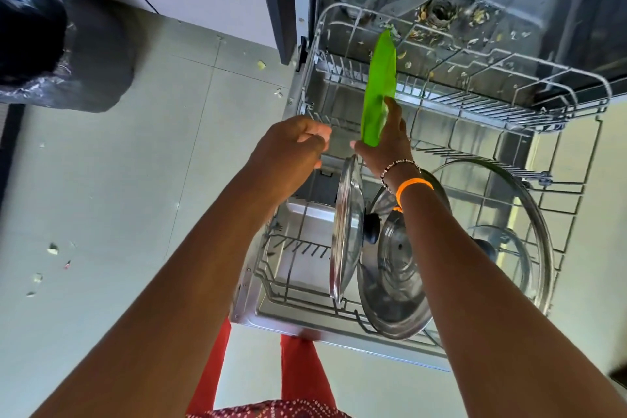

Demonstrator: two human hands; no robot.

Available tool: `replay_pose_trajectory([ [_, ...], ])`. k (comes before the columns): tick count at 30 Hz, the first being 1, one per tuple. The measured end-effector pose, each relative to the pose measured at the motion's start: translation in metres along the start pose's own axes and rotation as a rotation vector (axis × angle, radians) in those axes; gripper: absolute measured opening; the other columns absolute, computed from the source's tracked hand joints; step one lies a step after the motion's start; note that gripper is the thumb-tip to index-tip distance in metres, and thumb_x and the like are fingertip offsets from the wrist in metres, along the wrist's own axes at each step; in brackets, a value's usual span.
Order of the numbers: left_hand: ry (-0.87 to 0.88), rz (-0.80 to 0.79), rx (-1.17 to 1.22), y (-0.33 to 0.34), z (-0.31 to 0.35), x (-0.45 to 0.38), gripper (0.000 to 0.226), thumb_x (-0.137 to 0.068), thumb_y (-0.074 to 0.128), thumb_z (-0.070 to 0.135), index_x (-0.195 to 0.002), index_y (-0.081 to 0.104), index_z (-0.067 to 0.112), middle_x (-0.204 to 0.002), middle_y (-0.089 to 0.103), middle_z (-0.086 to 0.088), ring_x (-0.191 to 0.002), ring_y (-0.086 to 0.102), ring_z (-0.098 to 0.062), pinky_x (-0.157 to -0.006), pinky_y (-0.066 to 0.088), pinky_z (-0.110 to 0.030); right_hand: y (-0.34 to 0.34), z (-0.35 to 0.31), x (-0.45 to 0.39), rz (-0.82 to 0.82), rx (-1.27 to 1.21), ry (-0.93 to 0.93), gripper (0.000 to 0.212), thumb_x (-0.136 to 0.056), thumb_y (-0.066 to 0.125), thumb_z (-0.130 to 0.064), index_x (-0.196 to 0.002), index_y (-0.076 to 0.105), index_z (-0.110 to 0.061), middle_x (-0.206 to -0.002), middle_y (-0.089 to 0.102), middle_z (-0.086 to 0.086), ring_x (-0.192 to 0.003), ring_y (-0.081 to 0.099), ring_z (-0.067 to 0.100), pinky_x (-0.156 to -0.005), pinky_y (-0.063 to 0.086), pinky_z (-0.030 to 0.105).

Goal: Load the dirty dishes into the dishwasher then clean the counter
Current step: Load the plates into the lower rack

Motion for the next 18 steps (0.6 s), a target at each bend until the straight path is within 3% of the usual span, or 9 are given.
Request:
replay_pose_trajectory([
  [3,-0.005,-0.010,0.002,0.001,-0.005,0.002,0.025,-0.097,0.043,0.010,-0.117,0.058,0.012,-0.102,0.059,0.001,-0.080,0.058,-0.004,-0.079,0.043,-0.016,-0.001,-0.001,-0.003,-0.023,0.073,-0.019,0.075,-0.082,0.064,-0.007,-0.144,0.022,-0.019,-0.141,0.036,0.017,-0.124,0.042,0.033,-0.096,0.035,0.030],
  [6,-0.012,-0.014,0.024,0.000,-0.009,0.006,0.022,-0.097,0.042,0.010,-0.113,0.057,0.014,-0.103,0.059,0.002,-0.080,0.058,-0.004,-0.080,0.043,-0.018,-0.011,-0.007,-0.003,0.015,0.094,-0.025,0.053,-0.086,0.058,-0.009,-0.135,0.041,-0.013,-0.135,0.046,0.015,-0.121,0.047,0.030,-0.094,0.032,0.025],
  [10,-0.047,0.003,0.088,-0.002,-0.012,0.016,0.020,-0.097,0.042,0.011,-0.110,0.057,0.017,-0.106,0.059,0.002,-0.083,0.059,-0.006,-0.083,0.045,-0.024,-0.018,-0.033,0.021,0.048,-0.120,-0.052,0.027,-0.087,0.053,-0.006,-0.111,0.063,-0.011,-0.116,0.064,0.008,-0.097,0.060,0.019,-0.081,0.041,0.019],
  [12,-0.051,0.028,0.125,-0.008,-0.014,0.027,0.019,-0.097,0.043,0.013,-0.109,0.057,0.017,-0.103,0.061,0.002,-0.086,0.060,-0.008,-0.083,0.046,-0.026,-0.015,-0.049,0.043,0.038,-0.276,-0.053,0.023,-0.086,0.051,-0.002,-0.103,0.066,-0.008,-0.109,0.067,0.009,-0.090,0.058,0.014,-0.087,0.050,0.028],
  [14,-0.051,0.069,0.179,-0.021,-0.018,0.043,0.019,-0.096,0.045,0.013,-0.109,0.059,0.017,-0.099,0.063,0.002,-0.087,0.061,-0.011,-0.083,0.048,-0.025,-0.008,-0.068,0.068,0.024,-0.337,-0.069,0.022,-0.086,0.050,0.000,-0.099,0.067,-0.006,-0.106,0.068,0.012,-0.092,0.061,0.018,-0.091,0.050,0.040],
  [18,-0.103,0.157,0.332,-0.062,-0.037,0.081,0.022,-0.096,0.044,0.008,-0.113,0.058,0.010,-0.089,0.061,-0.001,-0.081,0.058,-0.013,-0.078,0.046,-0.024,0.018,-0.118,0.115,-0.082,-0.329,-0.106,0.021,-0.087,0.048,0.000,-0.099,0.065,-0.003,-0.105,0.067,0.012,-0.090,0.057,0.017,-0.094,0.048,0.041],
])
Point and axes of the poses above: each hand's wrist, its own x-axis away from the middle knuckle, its own y-axis out of the palm, z = x × y, the point moved 9 cm from there along -x, towards the middle knuckle
